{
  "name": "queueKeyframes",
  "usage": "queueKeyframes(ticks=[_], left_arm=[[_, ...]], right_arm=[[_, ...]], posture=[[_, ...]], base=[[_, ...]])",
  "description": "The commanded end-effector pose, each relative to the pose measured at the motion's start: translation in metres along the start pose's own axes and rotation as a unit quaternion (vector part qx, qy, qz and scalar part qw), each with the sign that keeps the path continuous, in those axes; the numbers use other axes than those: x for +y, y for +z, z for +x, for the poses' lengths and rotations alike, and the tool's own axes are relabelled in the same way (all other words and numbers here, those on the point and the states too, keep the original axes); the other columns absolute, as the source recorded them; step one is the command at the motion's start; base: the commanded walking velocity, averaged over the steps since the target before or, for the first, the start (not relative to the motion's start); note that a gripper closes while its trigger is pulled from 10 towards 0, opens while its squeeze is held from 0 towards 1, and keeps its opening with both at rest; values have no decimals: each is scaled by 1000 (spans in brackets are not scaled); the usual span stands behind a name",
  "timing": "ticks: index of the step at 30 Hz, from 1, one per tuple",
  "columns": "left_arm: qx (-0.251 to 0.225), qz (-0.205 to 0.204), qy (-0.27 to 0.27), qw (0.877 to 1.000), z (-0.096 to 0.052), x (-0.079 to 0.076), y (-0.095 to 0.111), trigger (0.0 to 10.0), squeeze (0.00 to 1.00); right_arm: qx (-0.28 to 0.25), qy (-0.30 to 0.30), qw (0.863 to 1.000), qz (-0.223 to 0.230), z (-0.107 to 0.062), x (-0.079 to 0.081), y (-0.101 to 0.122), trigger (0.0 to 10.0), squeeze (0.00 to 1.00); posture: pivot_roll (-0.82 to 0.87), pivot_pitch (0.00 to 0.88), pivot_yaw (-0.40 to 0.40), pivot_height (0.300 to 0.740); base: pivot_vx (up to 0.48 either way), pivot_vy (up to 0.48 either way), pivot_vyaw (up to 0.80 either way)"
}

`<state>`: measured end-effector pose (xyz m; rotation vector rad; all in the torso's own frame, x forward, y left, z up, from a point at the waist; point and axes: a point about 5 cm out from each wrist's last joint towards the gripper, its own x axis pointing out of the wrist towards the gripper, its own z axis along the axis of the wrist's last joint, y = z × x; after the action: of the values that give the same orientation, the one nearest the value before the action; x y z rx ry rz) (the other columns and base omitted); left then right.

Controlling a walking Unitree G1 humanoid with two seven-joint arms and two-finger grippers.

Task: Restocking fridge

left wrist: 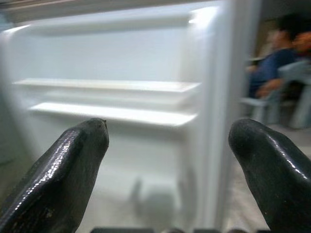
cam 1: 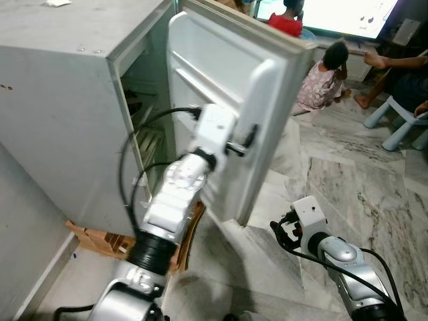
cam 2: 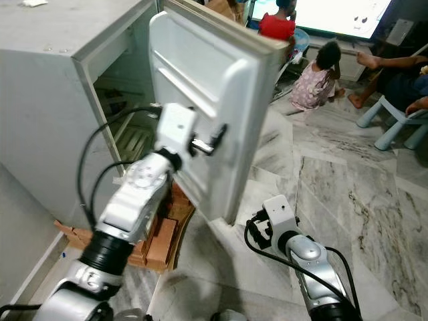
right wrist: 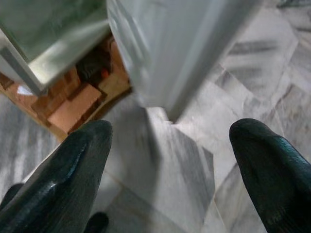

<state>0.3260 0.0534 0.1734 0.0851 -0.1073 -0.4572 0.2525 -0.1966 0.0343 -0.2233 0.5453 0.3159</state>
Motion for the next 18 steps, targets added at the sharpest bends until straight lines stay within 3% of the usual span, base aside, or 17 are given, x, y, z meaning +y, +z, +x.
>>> queueKeyframes(ticks=[1,2,7,8,9,10,14,18], left_arm=[[10,-7,20,1000,-9,10,-3,10000,0],[10,-7,20,1000,-9,10,-3,10000,0],[34,-3,93,995,-49,44,-22,10000,0],[34,-3,93,995,-49,44,-22,10000,0],[46,-4,111,993,-61,53,-29,10000,0],[69,2,138,988,-82,67,-40,10000,0],[80,7,152,985,-94,74,-45,10000,0],[110,-1,173,979,-118,78,-53,10000,0]], right_arm=[[-31,-15,999,3,0,-4,9,10000,0],[-31,-15,999,3,0,-4,9,10000,0],[-104,-31,994,15,2,-4,32,10000,0],[-104,-31,994,15,2,-4,32,10000,0],[-109,-34,993,28,5,-3,36,10000,0],[-121,-34,991,46,13,-1,46,10000,0],[-140,-31,988,50,19,3,58,10000,0],[-162,-27,985,62,25,10,71,10000,0]], posture=[[23,0,-54,740],[23,0,-54,740],[12,0,-48,740],[12,0,-48,740],[15,0,-48,740],[18,0,-43,740],[19,0,-42,740],[16,0,-34,740]], base=[[0,0,0],[0,0,0],[0,-62,0],[0,-311,0],[0,-424,0],[0,-480,0],[0,-480,0],[0,-480,0]])
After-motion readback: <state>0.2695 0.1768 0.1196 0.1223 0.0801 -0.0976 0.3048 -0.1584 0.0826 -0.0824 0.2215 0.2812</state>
